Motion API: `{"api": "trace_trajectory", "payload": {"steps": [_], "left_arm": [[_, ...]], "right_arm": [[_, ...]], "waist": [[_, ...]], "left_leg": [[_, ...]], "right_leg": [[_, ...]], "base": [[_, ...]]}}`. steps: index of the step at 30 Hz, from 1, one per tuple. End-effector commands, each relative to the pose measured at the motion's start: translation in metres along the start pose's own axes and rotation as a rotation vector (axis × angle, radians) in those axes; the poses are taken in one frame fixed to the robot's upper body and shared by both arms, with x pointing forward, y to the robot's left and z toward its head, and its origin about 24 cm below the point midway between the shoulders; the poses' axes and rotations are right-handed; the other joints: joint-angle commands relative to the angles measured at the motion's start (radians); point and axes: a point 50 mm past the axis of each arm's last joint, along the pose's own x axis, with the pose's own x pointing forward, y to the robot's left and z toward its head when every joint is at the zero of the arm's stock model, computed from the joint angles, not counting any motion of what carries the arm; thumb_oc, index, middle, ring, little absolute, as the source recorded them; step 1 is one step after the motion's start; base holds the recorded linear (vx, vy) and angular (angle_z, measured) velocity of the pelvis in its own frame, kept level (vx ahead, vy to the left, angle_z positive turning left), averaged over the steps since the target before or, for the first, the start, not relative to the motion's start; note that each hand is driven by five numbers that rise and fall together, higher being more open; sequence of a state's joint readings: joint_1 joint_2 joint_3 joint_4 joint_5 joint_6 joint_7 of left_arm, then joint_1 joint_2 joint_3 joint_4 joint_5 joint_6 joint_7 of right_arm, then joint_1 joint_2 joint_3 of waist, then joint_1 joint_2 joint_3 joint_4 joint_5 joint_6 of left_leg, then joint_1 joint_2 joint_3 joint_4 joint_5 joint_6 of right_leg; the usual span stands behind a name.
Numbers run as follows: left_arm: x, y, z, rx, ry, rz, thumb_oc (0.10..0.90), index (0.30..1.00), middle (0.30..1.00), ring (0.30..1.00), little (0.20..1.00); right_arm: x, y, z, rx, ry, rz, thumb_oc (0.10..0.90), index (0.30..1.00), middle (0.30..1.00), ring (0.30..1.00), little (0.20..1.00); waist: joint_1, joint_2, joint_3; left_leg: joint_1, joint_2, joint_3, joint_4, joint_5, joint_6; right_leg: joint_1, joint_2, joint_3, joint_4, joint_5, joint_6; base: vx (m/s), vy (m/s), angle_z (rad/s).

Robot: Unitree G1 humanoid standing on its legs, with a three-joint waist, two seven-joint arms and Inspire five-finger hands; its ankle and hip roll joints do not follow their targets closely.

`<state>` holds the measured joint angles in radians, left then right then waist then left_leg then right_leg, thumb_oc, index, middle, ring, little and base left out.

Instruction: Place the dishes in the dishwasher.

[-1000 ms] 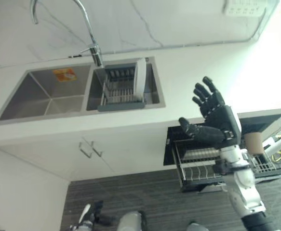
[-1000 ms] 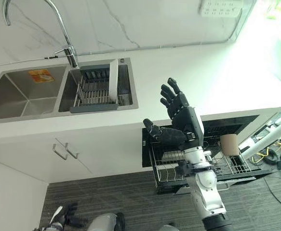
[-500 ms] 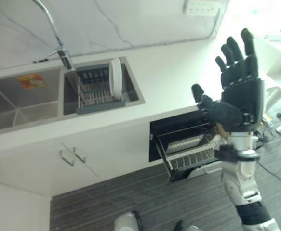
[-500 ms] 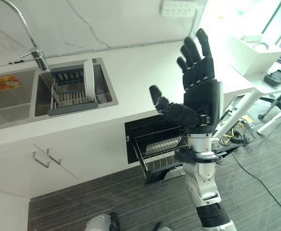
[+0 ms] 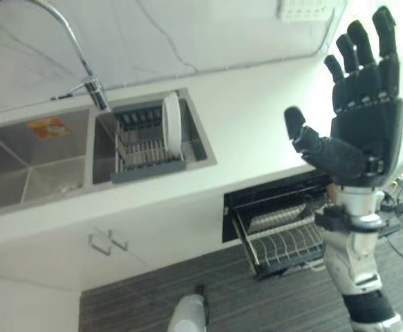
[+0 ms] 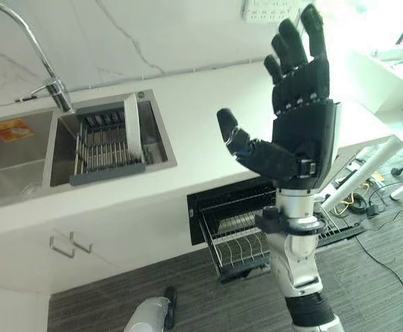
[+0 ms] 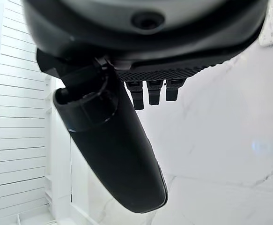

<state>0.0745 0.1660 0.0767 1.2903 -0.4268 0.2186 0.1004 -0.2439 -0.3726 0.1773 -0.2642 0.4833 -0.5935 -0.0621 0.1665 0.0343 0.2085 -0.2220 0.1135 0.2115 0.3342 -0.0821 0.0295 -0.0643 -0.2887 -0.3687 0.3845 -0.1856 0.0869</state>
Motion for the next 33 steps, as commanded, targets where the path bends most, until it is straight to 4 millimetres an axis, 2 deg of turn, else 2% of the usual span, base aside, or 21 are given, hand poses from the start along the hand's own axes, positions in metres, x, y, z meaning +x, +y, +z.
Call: {"api": "trace_trajectory", "payload": {"steps": [1,4,6,10,13,17,20,24,28,33], "left_arm": [[0.000,0.013,-0.010,-0.044,0.070,0.035,0.800,0.900,0.900,0.900,0.900],[0.001,0.009,-0.010,-0.009,0.046,0.005,0.800,0.900,0.900,0.900,0.900],[0.001,0.002,-0.014,0.043,0.004,0.025,0.800,0.900,0.900,0.900,0.900],[0.001,0.004,-0.013,0.087,-0.038,0.045,0.800,0.900,0.900,0.900,0.900],[0.000,0.005,0.001,0.220,-0.111,0.030,0.800,0.900,0.900,0.900,0.900],[-0.002,-0.004,0.013,0.246,-0.146,-0.020,0.800,0.900,0.900,0.900,0.900],[-0.007,-0.022,0.037,0.317,-0.220,-0.081,0.800,0.900,0.900,0.900,0.900],[-0.012,-0.041,0.048,0.373,-0.274,-0.131,0.800,0.900,0.900,0.900,0.900],[-0.012,-0.046,0.047,0.417,-0.272,-0.130,0.800,0.900,0.900,0.900,0.900],[-0.010,-0.040,0.040,0.440,-0.224,-0.106,0.800,0.900,0.900,0.900,0.900]], "right_arm": [[0.036,0.005,0.026,0.044,-0.186,0.061,0.800,0.900,0.900,0.900,0.900],[0.034,0.007,0.023,0.031,-0.169,0.051,0.800,0.900,0.900,0.900,0.900],[0.032,0.004,0.024,0.020,-0.166,0.013,0.800,0.900,0.900,0.900,0.900],[0.033,0.007,0.024,-0.007,-0.172,0.016,0.800,0.900,0.900,0.900,0.900],[0.034,0.001,0.018,0.044,-0.094,-0.070,0.800,0.900,0.900,0.900,0.900],[0.040,0.009,0.003,0.089,-0.016,-0.034,0.800,0.900,0.900,0.900,0.900],[0.049,0.022,-0.007,0.095,0.023,0.004,0.800,0.900,0.900,0.900,0.900],[0.060,0.032,-0.013,0.097,0.034,0.017,0.800,0.900,0.900,0.900,0.900],[0.065,0.041,-0.020,0.090,0.059,0.024,0.800,0.900,0.900,0.900,0.900],[0.066,0.046,-0.031,0.118,0.128,0.010,0.800,0.900,0.900,0.900,0.900]], "waist": [[-0.013,0.024,0.014],[-0.007,0.007,0.019],[0.002,0.001,0.024],[0.014,-0.001,0.034],[0.017,-0.001,0.030],[0.017,0.005,0.040],[0.024,0.013,0.063],[0.040,0.015,0.085],[0.057,0.016,0.097],[0.069,0.023,0.099]], "left_leg": [[0.071,0.032,-0.051,-0.034,-0.044,-0.054],[0.066,0.044,-0.013,-0.034,-0.043,-0.065],[0.055,0.050,-0.007,-0.034,-0.043,-0.069],[0.041,0.066,0.005,-0.034,-0.036,-0.075],[0.043,0.064,0.000,-0.034,-0.039,-0.076],[0.036,0.061,-0.015,-0.034,-0.034,-0.080],[0.022,0.057,-0.035,-0.034,-0.025,-0.081],[0.010,0.048,-0.057,-0.034,-0.021,-0.080],[0.006,0.043,-0.069,-0.034,-0.019,-0.079],[0.004,0.046,-0.072,-0.034,-0.012,-0.084]], "right_leg": [[0.025,0.039,-0.031,-0.085,0.070,0.038],[0.003,0.007,-0.048,-0.085,0.063,0.056],[0.001,-0.001,-0.062,-0.085,0.053,0.061],[0.014,-0.007,-0.087,-0.085,0.045,0.062],[0.022,-0.006,-0.090,-0.085,0.041,0.063],[0.018,-0.004,-0.082,-0.085,0.041,0.061],[0.012,-0.007,-0.082,-0.085,0.047,0.061],[0.009,-0.011,-0.083,-0.085,0.053,0.064],[0.014,-0.018,-0.091,-0.085,0.056,0.066],[0.027,-0.024,-0.104,-0.085,0.051,0.065]], "base": [[0.00,-0.087,-0.23],[-0.01,-0.078,0.22],[0.01,-0.067,0.32],[0.04,-0.012,0.15],[0.12,0.045,0.09],[0.05,0.074,0.01],[0.02,0.068,0.05],[0.01,0.032,0.06],[0.00,0.017,0.07],[0.00,0.070,0.08]]}}
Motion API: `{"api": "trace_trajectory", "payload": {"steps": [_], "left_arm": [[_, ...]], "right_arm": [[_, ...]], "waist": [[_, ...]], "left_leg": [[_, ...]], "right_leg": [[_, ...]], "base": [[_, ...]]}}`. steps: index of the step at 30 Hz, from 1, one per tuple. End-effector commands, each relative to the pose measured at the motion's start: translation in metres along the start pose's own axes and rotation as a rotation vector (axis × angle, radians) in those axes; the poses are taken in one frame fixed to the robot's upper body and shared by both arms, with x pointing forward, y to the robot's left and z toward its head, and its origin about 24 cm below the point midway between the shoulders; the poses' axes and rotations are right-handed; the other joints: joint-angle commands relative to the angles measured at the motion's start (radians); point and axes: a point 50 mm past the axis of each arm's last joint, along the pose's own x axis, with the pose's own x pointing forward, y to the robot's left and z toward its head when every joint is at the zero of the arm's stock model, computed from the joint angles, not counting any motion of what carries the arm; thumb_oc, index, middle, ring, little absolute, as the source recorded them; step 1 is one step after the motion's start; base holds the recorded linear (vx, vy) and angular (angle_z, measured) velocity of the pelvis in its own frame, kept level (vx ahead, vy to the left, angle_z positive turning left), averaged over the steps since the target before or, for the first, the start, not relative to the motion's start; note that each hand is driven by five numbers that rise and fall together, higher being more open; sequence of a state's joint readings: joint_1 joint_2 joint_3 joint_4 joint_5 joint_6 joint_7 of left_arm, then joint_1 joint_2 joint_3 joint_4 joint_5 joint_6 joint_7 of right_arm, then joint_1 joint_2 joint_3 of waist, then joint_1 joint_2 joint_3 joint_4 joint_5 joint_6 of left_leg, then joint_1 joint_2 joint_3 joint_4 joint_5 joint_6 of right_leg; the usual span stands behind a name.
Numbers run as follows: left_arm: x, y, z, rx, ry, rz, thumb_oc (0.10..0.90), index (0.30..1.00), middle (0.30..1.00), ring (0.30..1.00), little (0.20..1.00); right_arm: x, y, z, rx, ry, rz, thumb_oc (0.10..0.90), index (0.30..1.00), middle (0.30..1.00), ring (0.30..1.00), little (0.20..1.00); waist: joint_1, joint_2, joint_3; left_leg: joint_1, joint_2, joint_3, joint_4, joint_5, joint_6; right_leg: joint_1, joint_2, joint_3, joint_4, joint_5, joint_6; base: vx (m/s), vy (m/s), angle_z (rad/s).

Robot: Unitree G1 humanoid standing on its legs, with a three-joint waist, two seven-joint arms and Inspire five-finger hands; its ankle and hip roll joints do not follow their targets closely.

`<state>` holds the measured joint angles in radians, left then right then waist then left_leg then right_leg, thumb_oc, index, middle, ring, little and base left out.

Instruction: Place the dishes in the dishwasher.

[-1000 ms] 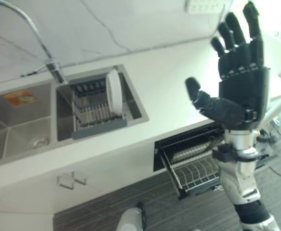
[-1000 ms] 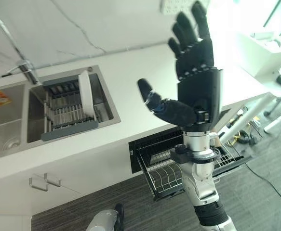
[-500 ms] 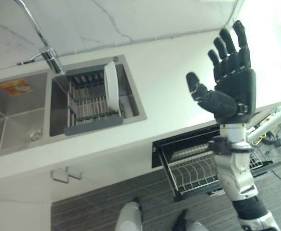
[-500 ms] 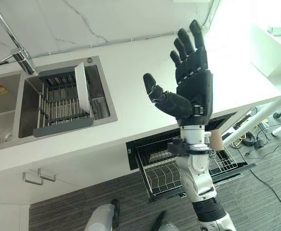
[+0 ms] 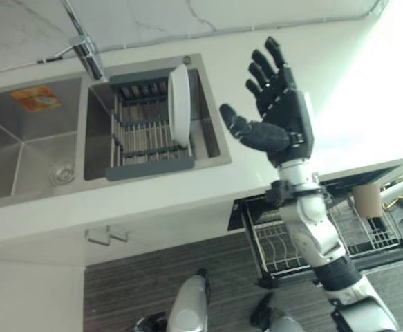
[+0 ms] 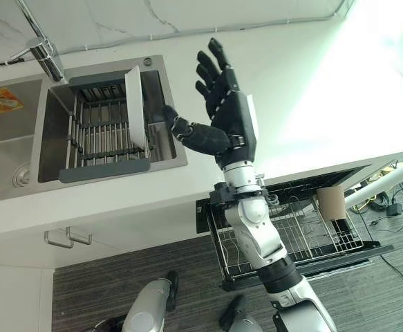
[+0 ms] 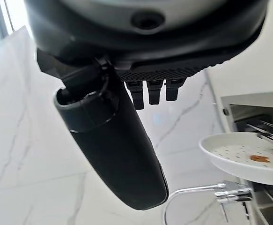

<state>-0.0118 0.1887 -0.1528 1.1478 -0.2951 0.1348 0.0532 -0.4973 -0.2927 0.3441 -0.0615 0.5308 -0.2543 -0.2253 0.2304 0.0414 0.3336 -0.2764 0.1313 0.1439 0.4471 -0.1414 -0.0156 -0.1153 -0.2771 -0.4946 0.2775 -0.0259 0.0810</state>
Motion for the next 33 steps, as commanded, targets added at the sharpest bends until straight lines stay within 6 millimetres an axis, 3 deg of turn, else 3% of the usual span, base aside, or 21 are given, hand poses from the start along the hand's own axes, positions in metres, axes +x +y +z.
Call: {"api": "trace_trajectory", "payload": {"steps": [1,5,7,8,9,16,23,28,33], "left_arm": [[-0.002,-0.003,-0.027,0.096,0.108,-0.020,0.800,0.900,0.900,0.900,0.900],[-0.003,0.003,-0.031,0.191,0.116,0.015,0.800,0.900,0.900,0.900,0.900],[-0.003,0.011,-0.023,0.501,0.039,0.130,0.800,0.900,0.900,0.900,0.900],[-0.003,0.014,-0.019,0.563,0.012,0.160,0.800,0.900,0.900,0.900,0.900],[-0.003,0.016,-0.015,0.565,0.010,0.172,0.800,0.900,0.900,0.900,0.900],[-0.003,0.017,0.002,0.709,-0.073,0.235,0.800,0.900,0.900,0.900,0.900],[-0.004,0.020,0.004,0.798,-0.081,0.270,0.800,0.900,0.900,0.900,0.900],[-0.003,0.024,0.002,0.791,-0.091,0.277,0.800,0.900,0.900,0.900,0.900],[-0.003,0.025,0.007,0.838,-0.114,0.292,0.800,0.900,0.900,0.900,0.900]], "right_arm": [[0.024,0.014,0.039,0.066,-0.191,0.035,0.800,0.900,0.900,0.900,0.900],[0.029,0.012,0.032,0.096,-0.172,-0.028,0.800,0.900,0.900,0.900,0.900],[0.033,0.011,0.033,0.092,-0.179,-0.041,0.800,0.900,0.900,0.900,0.900],[0.034,0.012,0.032,0.091,-0.181,-0.042,0.800,0.900,0.900,0.900,0.900],[0.037,0.015,0.032,0.088,-0.182,-0.036,0.800,0.900,0.900,0.900,0.900],[0.052,0.014,0.027,0.063,-0.149,-0.050,0.800,0.900,0.900,0.900,0.900],[0.058,0.000,0.021,0.068,-0.116,-0.123,0.800,0.900,0.900,0.900,0.900],[0.070,-0.019,0.028,0.051,-0.125,-0.173,0.800,0.900,0.900,0.900,0.900],[0.076,-0.015,0.029,0.052,-0.108,-0.155,0.800,0.900,0.900,0.900,0.900]], "waist": [[0.015,0.022,-0.024],[0.033,0.025,-0.015],[0.040,0.024,-0.009],[0.042,0.023,-0.006],[0.043,0.019,0.000],[0.070,0.020,0.009],[0.096,0.024,0.006],[0.118,0.020,0.009],[0.127,0.015,0.011]], "left_leg": [[0.055,0.025,-0.011,-0.147,0.050,-0.039],[0.046,0.023,-0.015,-0.147,0.053,-0.037],[0.043,0.020,-0.016,-0.147,0.053,-0.035],[0.041,0.019,-0.016,-0.147,0.054,-0.035],[0.053,0.016,-0.019,-0.147,0.034,-0.043],[0.045,0.003,-0.022,-0.147,0.027,-0.034],[0.041,-0.001,-0.029,-0.147,0.028,-0.032],[0.034,-0.005,-0.047,-0.147,0.029,-0.033],[0.034,-0.011,-0.058,-0.147,0.029,-0.031]], "right_leg": [[0.083,-0.044,0.013,0.022,-0.107,0.074],[0.091,-0.053,-0.006,0.022,-0.103,0.073],[0.094,-0.057,-0.012,0.022,-0.101,0.074],[0.093,-0.058,-0.013,0.022,-0.099,0.075],[0.104,-0.061,-0.001,0.022,-0.117,0.087],[0.118,-0.084,-0.021,0.022,-0.110,0.093],[0.146,-0.099,-0.052,0.022,-0.111,0.093],[0.154,-0.102,-0.063,0.022,-0.112,0.094],[0.154,-0.103,-0.060,0.022,-0.111,0.094]], "base": [[-0.03,0.110,0.12],[-0.04,0.066,0.14],[-0.04,0.042,0.17],[0.03,0.058,0.14],[0.03,0.071,0.11],[-0.02,0.047,0.04],[0.02,0.010,0.12],[0.02,-0.025,0.13],[0.01,-0.006,0.02]]}}
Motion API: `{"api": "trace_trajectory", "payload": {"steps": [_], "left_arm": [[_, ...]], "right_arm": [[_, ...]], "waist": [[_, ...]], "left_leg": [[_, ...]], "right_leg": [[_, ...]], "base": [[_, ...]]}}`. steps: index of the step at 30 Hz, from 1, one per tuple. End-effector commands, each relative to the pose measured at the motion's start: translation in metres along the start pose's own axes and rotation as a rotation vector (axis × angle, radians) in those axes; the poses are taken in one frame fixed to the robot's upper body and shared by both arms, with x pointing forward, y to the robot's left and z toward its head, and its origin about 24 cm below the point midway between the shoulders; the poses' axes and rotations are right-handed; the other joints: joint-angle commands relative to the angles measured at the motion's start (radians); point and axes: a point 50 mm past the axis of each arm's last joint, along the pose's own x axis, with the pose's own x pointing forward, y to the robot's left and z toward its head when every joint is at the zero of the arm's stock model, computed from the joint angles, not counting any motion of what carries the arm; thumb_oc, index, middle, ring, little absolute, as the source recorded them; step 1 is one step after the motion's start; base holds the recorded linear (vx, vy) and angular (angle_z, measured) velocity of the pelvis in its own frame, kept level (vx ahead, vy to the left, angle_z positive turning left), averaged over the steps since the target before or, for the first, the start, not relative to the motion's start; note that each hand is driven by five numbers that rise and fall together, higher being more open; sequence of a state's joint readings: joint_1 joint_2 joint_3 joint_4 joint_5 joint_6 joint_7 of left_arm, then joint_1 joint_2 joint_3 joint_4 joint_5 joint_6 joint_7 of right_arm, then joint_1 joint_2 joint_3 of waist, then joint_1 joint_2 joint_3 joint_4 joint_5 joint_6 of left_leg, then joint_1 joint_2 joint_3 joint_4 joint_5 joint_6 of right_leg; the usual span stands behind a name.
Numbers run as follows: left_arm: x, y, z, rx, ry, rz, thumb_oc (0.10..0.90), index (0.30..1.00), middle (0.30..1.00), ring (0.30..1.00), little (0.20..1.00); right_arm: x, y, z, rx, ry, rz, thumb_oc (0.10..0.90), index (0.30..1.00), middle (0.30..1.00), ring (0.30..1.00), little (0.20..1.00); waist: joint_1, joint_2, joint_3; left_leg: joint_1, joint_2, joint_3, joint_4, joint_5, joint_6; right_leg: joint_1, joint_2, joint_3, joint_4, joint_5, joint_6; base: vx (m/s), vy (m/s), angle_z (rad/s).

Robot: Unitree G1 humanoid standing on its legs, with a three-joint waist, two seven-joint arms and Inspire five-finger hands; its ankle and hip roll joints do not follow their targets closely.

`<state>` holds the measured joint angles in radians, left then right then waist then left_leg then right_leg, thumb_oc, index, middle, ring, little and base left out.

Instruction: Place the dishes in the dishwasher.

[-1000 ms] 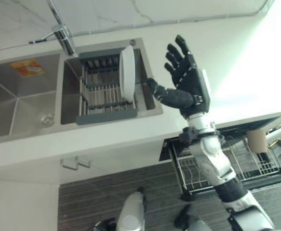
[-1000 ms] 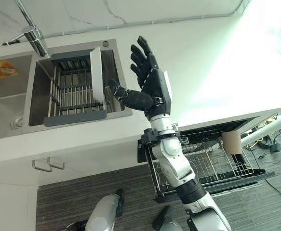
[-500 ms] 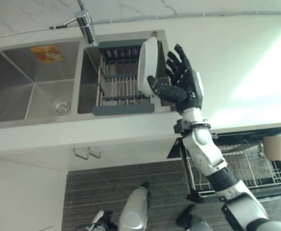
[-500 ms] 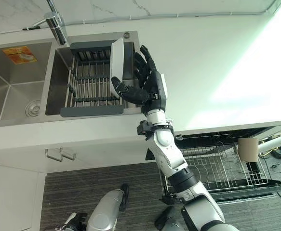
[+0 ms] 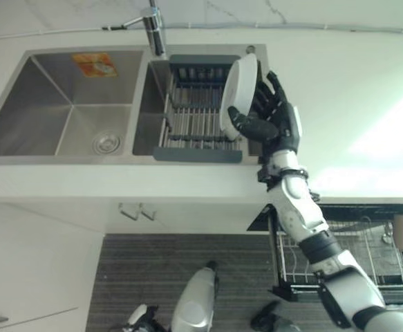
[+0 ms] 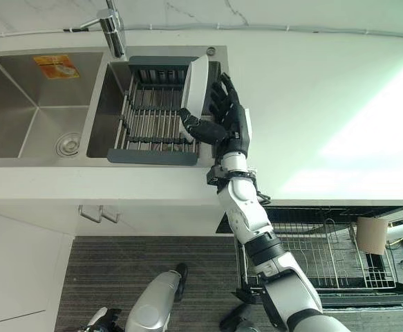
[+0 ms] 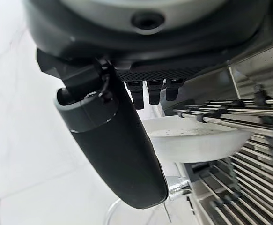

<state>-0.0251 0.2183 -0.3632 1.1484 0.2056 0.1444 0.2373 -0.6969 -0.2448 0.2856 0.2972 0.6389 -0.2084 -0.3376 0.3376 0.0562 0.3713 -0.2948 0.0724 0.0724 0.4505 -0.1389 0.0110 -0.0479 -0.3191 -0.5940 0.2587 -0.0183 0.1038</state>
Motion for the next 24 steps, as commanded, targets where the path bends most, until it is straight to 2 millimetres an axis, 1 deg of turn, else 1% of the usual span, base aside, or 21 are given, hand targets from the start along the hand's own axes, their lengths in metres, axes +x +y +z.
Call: {"api": "trace_trajectory", "payload": {"steps": [1,13,14,15,16,21,24], "left_arm": [[0.001,0.014,-0.014,0.140,-0.008,0.074,0.800,0.900,0.900,0.900,0.900],[0.001,0.016,-0.014,0.144,-0.022,0.069,0.800,0.900,0.900,0.900,0.900],[0.001,0.016,-0.013,0.151,-0.023,0.070,0.800,0.900,0.900,0.900,0.900],[0.001,0.017,-0.013,0.153,-0.023,0.073,0.800,0.900,0.900,0.900,0.900],[0.001,0.018,-0.013,0.150,-0.024,0.075,0.800,0.900,0.900,0.900,0.900],[0.001,0.020,-0.011,0.156,-0.045,0.080,0.800,0.900,0.900,0.900,0.900],[0.001,0.019,-0.010,0.153,-0.054,0.077,0.800,0.900,0.900,0.900,0.900]], "right_arm": [[0.025,0.027,0.064,0.052,-0.254,0.115,0.800,0.900,0.900,0.900,0.900],[0.033,0.026,0.060,-0.002,-0.216,0.074,0.800,0.900,0.900,0.900,0.900],[0.034,0.026,0.059,-0.013,-0.207,0.074,0.751,0.827,0.827,0.827,0.827],[0.036,0.025,0.058,-0.046,-0.195,0.066,0.497,0.446,0.446,0.446,0.446],[0.037,0.024,0.058,-0.069,-0.192,0.057,0.400,0.300,0.300,0.300,0.300],[0.043,0.017,0.064,-0.168,-0.236,0.003,0.400,0.300,0.300,0.300,0.300],[0.043,0.015,0.064,-0.192,-0.261,-0.041,0.400,0.300,0.300,0.300,0.300]], "waist": [[0.022,0.000,-0.026],[0.043,0.003,-0.033],[0.046,0.002,-0.032],[0.048,0.001,-0.031],[0.050,0.000,-0.029],[0.060,0.003,-0.021],[0.060,0.006,-0.018]], "left_leg": [[0.053,0.047,0.012,-0.151,0.027,-0.057],[0.061,0.028,-0.009,-0.151,0.023,-0.049],[0.061,0.028,-0.010,-0.151,0.024,-0.049],[0.059,0.027,-0.012,-0.151,0.025,-0.049],[0.058,0.027,-0.013,-0.151,0.026,-0.049],[0.050,0.023,-0.020,-0.151,0.030,-0.048],[0.050,0.022,-0.019,-0.151,0.032,-0.048]], "right_leg": [[0.087,-0.062,0.039,0.041,-0.118,0.072],[0.089,-0.073,0.044,0.041,-0.111,0.072],[0.090,-0.073,0.042,0.041,-0.110,0.071],[0.091,-0.072,0.042,0.041,-0.110,0.072],[0.091,-0.072,0.041,0.041,-0.109,0.072],[0.089,-0.072,0.037,0.041,-0.110,0.070],[0.088,-0.073,0.037,0.041,-0.108,0.070]], "base": [[0.00,0.000,0.00],[0.01,0.003,0.02],[0.01,-0.015,0.07],[0.01,-0.023,0.12],[-0.01,-0.036,0.13],[-0.02,-0.010,0.08],[-0.03,0.010,0.17]]}}
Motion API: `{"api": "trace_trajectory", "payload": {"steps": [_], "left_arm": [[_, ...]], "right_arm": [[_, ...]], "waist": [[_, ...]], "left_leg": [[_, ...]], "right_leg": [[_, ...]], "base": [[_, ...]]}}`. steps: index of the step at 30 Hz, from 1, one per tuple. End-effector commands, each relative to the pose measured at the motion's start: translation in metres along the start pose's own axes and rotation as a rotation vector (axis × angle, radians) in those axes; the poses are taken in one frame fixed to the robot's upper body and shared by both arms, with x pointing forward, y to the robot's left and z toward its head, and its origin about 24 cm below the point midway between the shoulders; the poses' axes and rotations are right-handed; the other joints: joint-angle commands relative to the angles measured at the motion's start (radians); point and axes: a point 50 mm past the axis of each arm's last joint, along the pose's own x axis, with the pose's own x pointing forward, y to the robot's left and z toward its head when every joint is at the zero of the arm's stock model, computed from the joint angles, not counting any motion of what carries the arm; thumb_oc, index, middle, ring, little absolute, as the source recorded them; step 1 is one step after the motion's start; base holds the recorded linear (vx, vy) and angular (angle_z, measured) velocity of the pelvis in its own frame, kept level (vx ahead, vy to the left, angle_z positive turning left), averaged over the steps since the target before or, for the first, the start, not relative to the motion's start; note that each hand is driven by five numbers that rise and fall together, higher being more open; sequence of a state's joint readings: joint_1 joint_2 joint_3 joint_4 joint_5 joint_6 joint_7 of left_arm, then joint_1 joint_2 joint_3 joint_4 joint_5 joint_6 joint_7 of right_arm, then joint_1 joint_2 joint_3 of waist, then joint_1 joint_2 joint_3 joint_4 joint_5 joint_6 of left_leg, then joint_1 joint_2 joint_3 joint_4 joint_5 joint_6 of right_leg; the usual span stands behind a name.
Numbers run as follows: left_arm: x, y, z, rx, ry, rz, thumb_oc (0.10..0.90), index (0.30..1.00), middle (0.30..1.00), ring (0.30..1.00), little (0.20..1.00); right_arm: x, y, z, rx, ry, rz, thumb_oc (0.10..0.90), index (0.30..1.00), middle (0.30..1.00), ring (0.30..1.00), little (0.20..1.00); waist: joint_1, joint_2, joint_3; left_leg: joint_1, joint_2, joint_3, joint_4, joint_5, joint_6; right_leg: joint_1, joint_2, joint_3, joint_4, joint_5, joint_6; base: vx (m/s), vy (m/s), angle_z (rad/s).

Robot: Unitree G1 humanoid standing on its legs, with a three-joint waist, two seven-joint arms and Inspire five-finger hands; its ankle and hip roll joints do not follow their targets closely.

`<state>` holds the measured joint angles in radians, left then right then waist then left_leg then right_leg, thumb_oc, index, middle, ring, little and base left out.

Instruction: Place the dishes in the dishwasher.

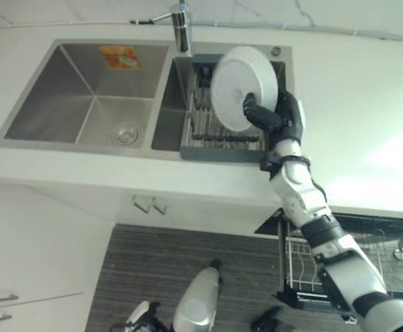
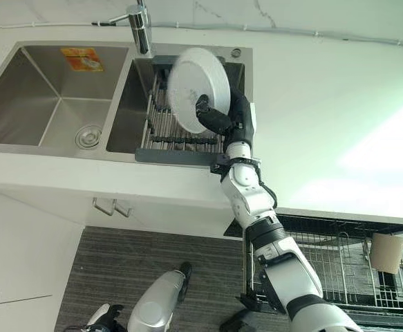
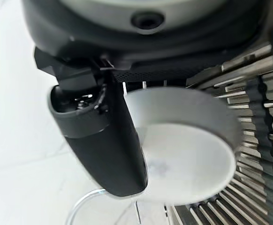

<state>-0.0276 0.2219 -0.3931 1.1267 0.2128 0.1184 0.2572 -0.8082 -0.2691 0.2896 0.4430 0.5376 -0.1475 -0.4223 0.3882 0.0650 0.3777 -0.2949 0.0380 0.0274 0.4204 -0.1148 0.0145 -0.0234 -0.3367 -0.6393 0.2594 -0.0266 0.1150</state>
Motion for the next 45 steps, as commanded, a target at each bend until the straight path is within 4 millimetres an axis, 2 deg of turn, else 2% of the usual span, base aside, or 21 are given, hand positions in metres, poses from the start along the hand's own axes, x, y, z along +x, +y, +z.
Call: {"api": "trace_trajectory", "payload": {"steps": [1,4,6,9,11,13,16,17,19,20,21,25,26,28,31,32,34,40,45], "left_arm": [[0.001,0.017,-0.019,0.129,0.002,0.051,0.800,0.900,0.900,0.900,0.900],[0.001,0.017,-0.019,0.114,-0.002,0.058,0.800,0.900,0.900,0.900,0.900],[-0.001,0.012,-0.021,0.089,0.000,0.058,0.800,0.900,0.900,0.900,0.900],[-0.002,0.009,-0.023,0.081,0.000,0.052,0.800,0.900,0.900,0.900,0.900],[-0.004,0.002,-0.028,0.088,0.012,0.038,0.800,0.900,0.900,0.900,0.900],[-0.005,0.001,-0.026,0.107,-0.013,0.047,0.800,0.900,0.900,0.900,0.900],[-0.004,0.001,-0.024,0.076,0.007,0.049,0.800,0.900,0.900,0.900,0.900],[-0.004,0.001,-0.025,0.069,0.017,0.047,0.800,0.900,0.900,0.900,0.900],[-0.003,0.002,-0.027,0.030,0.068,0.035,0.800,0.900,0.900,0.900,0.900],[-0.002,0.002,-0.028,0.004,0.090,0.027,0.800,0.900,0.900,0.900,0.900],[-0.002,0.000,-0.028,-0.016,0.108,0.026,0.800,0.900,0.900,0.900,0.900],[-0.004,-0.008,-0.031,-0.067,0.151,0.012,0.800,0.900,0.900,0.900,0.900],[-0.004,-0.009,-0.032,-0.072,0.157,0.008,0.800,0.900,0.900,0.900,0.900],[-0.006,-0.011,-0.038,-0.084,0.177,-0.005,0.800,0.900,0.900,0.900,0.900],[-0.007,-0.011,-0.043,-0.095,0.184,-0.019,0.800,0.900,0.900,0.900,0.900],[-0.007,-0.012,-0.043,-0.094,0.184,-0.024,0.800,0.900,0.900,0.900,0.900],[-0.007,-0.013,-0.042,-0.092,0.164,-0.064,0.800,0.900,0.900,0.900,0.900],[-0.008,-0.020,-0.034,-0.121,0.122,-0.123,0.800,0.900,0.900,0.900,0.900],[-0.007,-0.022,-0.025,-0.113,0.103,-0.132,0.800,0.900,0.900,0.900,0.900]], "right_arm": [[0.018,0.011,0.068,-0.015,-0.309,0.003,0.400,0.300,0.300,0.300,0.300],[0.016,0.005,0.076,-0.134,-0.423,-0.105,0.400,0.300,0.300,0.300,0.300],[0.013,0.001,0.084,-0.138,-0.508,-0.183,0.400,0.300,0.300,0.300,0.300],[0.007,0.003,0.092,-0.142,-0.607,-0.197,0.400,0.300,0.300,0.300,0.300],[-0.010,0.019,0.099,0.069,-0.688,-0.063,0.400,0.300,0.300,0.300,0.300],[-0.016,0.027,0.096,0.146,-0.664,-0.018,0.400,0.300,0.300,0.300,0.300],[-0.042,0.044,0.091,0.264,-0.657,0.134,0.400,0.300,0.300,0.300,0.300],[-0.046,0.046,0.091,0.286,-0.654,0.157,0.400,0.300,0.300,0.300,0.300],[-0.060,0.049,0.089,0.401,-0.621,0.191,0.400,0.300,0.300,0.300,0.300],[-0.067,0.050,0.086,0.427,-0.608,0.202,0.400,0.300,0.300,0.300,0.300],[-0.075,0.048,0.083,0.434,-0.604,0.197,0.400,0.300,0.300,0.300,0.300],[-0.100,0.018,0.069,0.395,-0.610,0.119,0.400,0.300,0.300,0.300,0.300],[-0.103,0.013,0.068,0.388,-0.606,0.114,0.400,0.300,0.300,0.300,0.300],[-0.113,-0.010,0.062,0.321,-0.590,0.087,0.400,0.300,0.300,0.300,0.300],[-0.123,-0.036,0.057,0.241,-0.572,0.083,0.400,0.300,0.300,0.300,0.300],[-0.124,-0.040,0.057,0.231,-0.570,0.082,0.400,0.300,0.300,0.300,0.300],[-0.133,-0.070,0.058,0.145,-0.566,0.073,0.400,0.300,0.300,0.300,0.300],[-0.137,-0.099,0.051,0.061,-0.498,0.057,0.400,0.300,0.300,0.300,0.300],[-0.141,-0.105,0.034,0.039,-0.418,0.077,0.400,0.300,0.300,0.300,0.300]], "waist": [[0.009,-0.002,-0.025],[0.009,-0.002,-0.025],[0.007,-0.003,-0.030],[0.004,0.000,-0.038],[-0.002,0.006,-0.065],[-0.010,0.004,-0.076],[-0.058,-0.008,-0.096],[-0.066,-0.009,-0.100],[-0.113,-0.019,-0.119],[-0.137,-0.017,-0.132],[-0.159,-0.021,-0.140],[-0.244,-0.034,-0.167],[-0.254,-0.036,-0.170],[-0.307,-0.044,-0.178],[-0.359,-0.053,-0.180],[-0.364,-0.053,-0.181],[-0.418,-0.063,-0.184],[-0.456,-0.073,-0.190],[-0.467,-0.072,-0.186]], "left_leg": [[0.050,0.055,0.026,-0.120,0.007,-0.051],[0.052,0.054,0.025,-0.120,0.004,-0.049],[0.056,0.056,0.030,-0.120,0.001,-0.050],[0.060,0.058,0.034,-0.120,-0.003,-0.051],[0.073,0.066,0.045,-0.120,-0.013,-0.056],[0.079,0.073,0.055,-0.120,-0.018,-0.058],[0.092,0.103,0.096,-0.120,-0.023,-0.069],[0.094,0.108,0.102,-0.120,-0.024,-0.071],[0.108,0.132,0.133,-0.120,-0.024,-0.081],[0.097,0.148,0.158,-0.120,0.001,-0.077],[0.103,0.158,0.174,-0.120,0.003,-0.082],[0.127,0.193,0.231,-0.120,-0.001,-0.092],[0.131,0.197,0.239,-0.120,-0.002,-0.093],[0.149,0.210,0.268,-0.120,-0.007,-0.096],[0.167,0.224,0.294,-0.120,-0.012,-0.099],[0.169,0.226,0.298,-0.120,-0.012,-0.100],[0.186,0.240,0.322,-0.120,-0.015,-0.103],[0.210,0.240,0.331,-0.120,-0.023,-0.105],[0.212,0.238,0.326,-0.120,-0.024,-0.109]], "right_leg": [[0.062,-0.056,0.084,0.041,-0.099,0.059],[0.058,-0.056,0.087,0.041,-0.096,0.060],[0.055,-0.053,0.091,0.041,-0.097,0.061],[0.056,-0.053,0.090,0.041,-0.099,0.063],[0.062,-0.053,0.079,0.041,-0.106,0.065],[0.064,-0.052,0.078,0.041,-0.109,0.066],[0.053,-0.041,0.098,0.041,-0.117,0.072],[0.050,-0.038,0.102,0.041,-0.119,0.072],[0.036,-0.023,0.128,0.041,-0.126,0.074],[0.012,-0.012,0.129,0.041,-0.108,0.062],[0.007,-0.003,0.142,0.041,-0.111,0.061],[-0.014,0.026,0.194,0.041,-0.118,0.057],[-0.016,0.029,0.201,0.041,-0.119,0.057],[-0.027,0.042,0.232,0.041,-0.123,0.054],[-0.038,0.057,0.266,0.041,-0.126,0.051],[-0.040,0.060,0.271,0.041,-0.126,0.050],[-0.047,0.077,0.297,0.041,-0.131,0.043],[-0.052,0.091,0.315,0.041,-0.132,0.034],[-0.060,0.097,0.322,0.041,-0.134,0.030]], "base": [[-0.02,0.008,0.10],[-0.02,-0.014,0.02],[-0.03,-0.051,0.01],[-0.03,-0.052,-0.03],[-0.03,-0.148,-0.07],[-0.01,-0.100,-0.17],[-0.06,-0.121,-0.16],[-0.08,-0.134,-0.32],[-0.13,-0.147,-0.42],[-0.15,-0.129,-0.49],[-0.14,-0.141,-0.67],[-0.04,-0.146,-0.62],[-0.03,-0.120,-0.62],[-0.02,-0.131,-0.59],[-0.02,-0.108,-0.49],[-0.02,-0.106,-0.45],[-0.01,-0.115,-0.40],[0.02,-0.047,-0.21],[0.02,-0.013,-0.08]]}}
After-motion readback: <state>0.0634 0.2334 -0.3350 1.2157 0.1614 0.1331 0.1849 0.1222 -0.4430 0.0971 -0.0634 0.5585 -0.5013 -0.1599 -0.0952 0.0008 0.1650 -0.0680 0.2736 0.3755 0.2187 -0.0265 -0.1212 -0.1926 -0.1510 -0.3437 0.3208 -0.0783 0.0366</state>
